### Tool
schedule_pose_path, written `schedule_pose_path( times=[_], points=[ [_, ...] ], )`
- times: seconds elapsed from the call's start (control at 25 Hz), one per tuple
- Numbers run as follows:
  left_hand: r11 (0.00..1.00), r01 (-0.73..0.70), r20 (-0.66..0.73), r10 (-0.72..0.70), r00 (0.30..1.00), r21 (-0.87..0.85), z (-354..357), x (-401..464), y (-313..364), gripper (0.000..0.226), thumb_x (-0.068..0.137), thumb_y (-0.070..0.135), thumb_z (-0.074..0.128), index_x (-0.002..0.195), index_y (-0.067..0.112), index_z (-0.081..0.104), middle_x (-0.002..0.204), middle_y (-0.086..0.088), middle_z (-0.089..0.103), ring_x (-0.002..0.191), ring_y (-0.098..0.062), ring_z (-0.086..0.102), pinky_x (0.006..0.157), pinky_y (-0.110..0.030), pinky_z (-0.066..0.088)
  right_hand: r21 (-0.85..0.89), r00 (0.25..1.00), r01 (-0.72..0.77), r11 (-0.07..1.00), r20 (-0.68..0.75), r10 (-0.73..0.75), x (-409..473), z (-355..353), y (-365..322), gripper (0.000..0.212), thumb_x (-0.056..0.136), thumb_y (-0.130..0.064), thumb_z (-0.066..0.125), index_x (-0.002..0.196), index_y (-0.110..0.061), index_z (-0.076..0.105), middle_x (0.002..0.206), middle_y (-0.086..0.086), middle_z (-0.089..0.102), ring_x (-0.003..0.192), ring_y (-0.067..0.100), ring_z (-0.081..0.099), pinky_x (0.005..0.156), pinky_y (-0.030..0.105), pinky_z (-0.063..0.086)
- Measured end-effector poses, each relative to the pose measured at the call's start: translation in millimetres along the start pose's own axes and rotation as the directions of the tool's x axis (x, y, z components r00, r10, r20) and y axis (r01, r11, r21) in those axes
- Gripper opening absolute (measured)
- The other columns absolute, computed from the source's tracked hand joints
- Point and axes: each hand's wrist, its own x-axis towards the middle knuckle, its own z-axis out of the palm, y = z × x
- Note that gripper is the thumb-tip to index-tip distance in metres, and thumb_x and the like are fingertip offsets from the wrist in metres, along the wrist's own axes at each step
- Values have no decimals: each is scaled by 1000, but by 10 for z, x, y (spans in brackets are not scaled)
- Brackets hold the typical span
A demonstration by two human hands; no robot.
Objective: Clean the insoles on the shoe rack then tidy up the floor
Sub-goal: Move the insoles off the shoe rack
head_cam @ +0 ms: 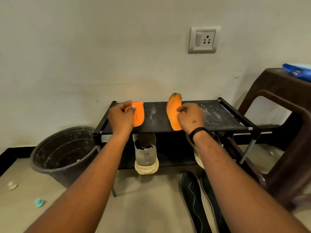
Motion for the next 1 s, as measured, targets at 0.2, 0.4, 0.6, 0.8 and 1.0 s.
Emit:
schedule_pose_path(
  times=[0.2, 0.4, 0.6, 0.8, 1.0],
  points=[
    [729, 276, 28, -334, 942, -626, -57, -611, 196, 66, 88, 9, 74, 147, 13, 44, 117, -5, 68, 102, -17, 68, 90, -34, 57, 541, 986, -157, 826, 130, 103, -987, 407, 76, 63, 76, 3, 70, 129, -26, 53, 83, 4, 66, 77, 12, 64, 75, 29, 55],
    [696, 470, 417, -262, 870, -543, -34, -1431, -42, 29, 91, 7, 69, 120, 9, 67, 113, -12, 72, 96, -23, 71, 82, -34, 60, 459, 790, -553, 695, 554, 263, -2062, 692, 515, 24, 77, 9, 65, 84, -13, 67, 76, 12, 65, 63, 18, 58, 55, 27, 50],
    [771, 631, 754, -369, 543, -78, -212, -2152, -831, 21, 92, 4, 67, 112, 0, 66, 108, -17, 72, 84, -17, 71, 74, -28, 58, -112, 329, -739, 664, 800, 502, -2573, 554, 1316, 18, 77, 6, 70, 77, -10, 63, 69, 8, 65, 56, 19, 57, 61, 29, 54],
    [643, 742, 671, -636, 380, 190, -526, -2492, -1665, 25, 88, 2, 71, 112, -2, 67, 112, -20, 73, 98, -30, 72, 84, -44, 60, -403, 171, -708, 580, 698, 695, -2707, 603, 1835, 7, 89, 2, 60, 91, -3, 65, 89, 14, 66, 74, 25, 63, 68, 33, 56],
    [613, 752, 561, -721, 406, 243, -376, -2565, -1955, 28, 85, 6, 77, 113, 2, 72, 108, -16, 75, 99, -30, 72, 83, -44, 60, -153, 256, -862, 484, 692, 675, -2644, 836, 1958, 12, 92, -13, 62, 98, -3, 66, 93, 21, 68, 87, 39, 67, 77, 48, 58]
  ],
)
